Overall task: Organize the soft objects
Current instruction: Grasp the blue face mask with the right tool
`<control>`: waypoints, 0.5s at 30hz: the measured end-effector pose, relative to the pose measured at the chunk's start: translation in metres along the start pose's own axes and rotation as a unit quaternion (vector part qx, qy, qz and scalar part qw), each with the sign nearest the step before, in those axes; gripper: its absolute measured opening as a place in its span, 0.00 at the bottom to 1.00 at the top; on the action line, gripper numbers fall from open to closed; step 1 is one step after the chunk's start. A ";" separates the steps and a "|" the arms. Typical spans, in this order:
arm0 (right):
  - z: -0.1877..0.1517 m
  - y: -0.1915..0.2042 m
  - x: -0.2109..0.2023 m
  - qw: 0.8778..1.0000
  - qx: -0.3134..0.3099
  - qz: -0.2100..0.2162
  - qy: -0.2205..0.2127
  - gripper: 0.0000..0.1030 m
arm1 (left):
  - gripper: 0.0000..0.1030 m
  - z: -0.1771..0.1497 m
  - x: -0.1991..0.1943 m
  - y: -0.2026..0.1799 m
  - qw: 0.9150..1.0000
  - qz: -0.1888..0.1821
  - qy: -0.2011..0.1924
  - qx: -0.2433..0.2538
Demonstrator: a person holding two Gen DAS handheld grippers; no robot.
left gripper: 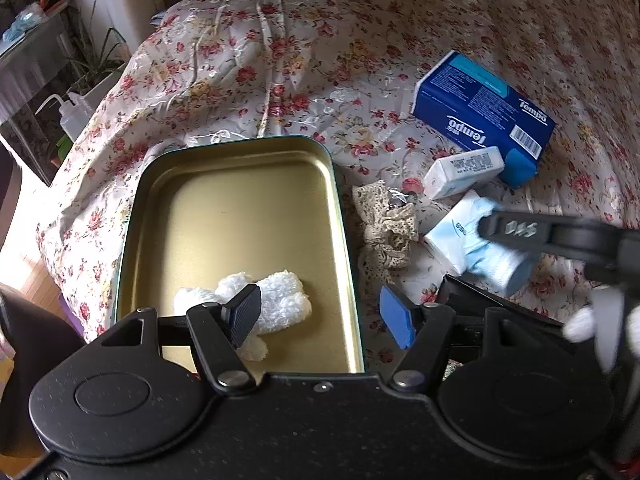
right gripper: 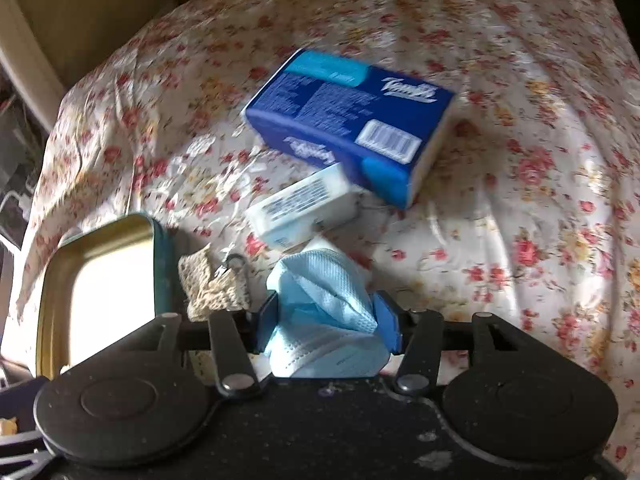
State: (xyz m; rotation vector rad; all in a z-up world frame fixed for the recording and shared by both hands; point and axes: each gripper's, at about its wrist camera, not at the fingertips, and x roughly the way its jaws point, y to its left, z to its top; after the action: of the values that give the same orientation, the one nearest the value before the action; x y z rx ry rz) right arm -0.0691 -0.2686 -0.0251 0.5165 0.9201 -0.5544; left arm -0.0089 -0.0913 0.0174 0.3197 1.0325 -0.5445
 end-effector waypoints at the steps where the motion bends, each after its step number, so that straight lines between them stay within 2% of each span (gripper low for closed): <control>1: 0.001 -0.005 -0.006 1.000 0.008 0.001 -0.004 0.50 | 0.60 0.000 0.001 -0.002 1.000 -0.001 0.000 0.003; 8: 0.015 -0.044 -0.044 0.997 0.061 -0.010 -0.053 0.50 | 0.60 -0.001 0.001 -0.014 0.999 -0.016 -0.017 0.024; 11: 0.020 -0.060 -0.052 0.994 0.076 -0.027 -0.072 0.50 | 0.61 -0.001 0.001 -0.022 0.999 -0.021 -0.027 0.034; 13: 0.022 -0.066 -0.053 0.994 0.080 -0.033 -0.072 0.50 | 0.63 -0.002 0.002 -0.029 0.998 -0.023 -0.035 0.045; 15: 0.023 -0.070 -0.053 0.994 0.087 -0.024 -0.069 0.50 | 0.71 -0.003 0.002 -0.036 0.997 -0.023 -0.042 0.056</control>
State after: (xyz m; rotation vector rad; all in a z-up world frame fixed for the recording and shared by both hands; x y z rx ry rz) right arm -0.1263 -0.3230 0.0188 0.6062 0.7577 -0.7085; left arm -0.0309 -0.1201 0.0138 0.3696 0.9318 -0.6544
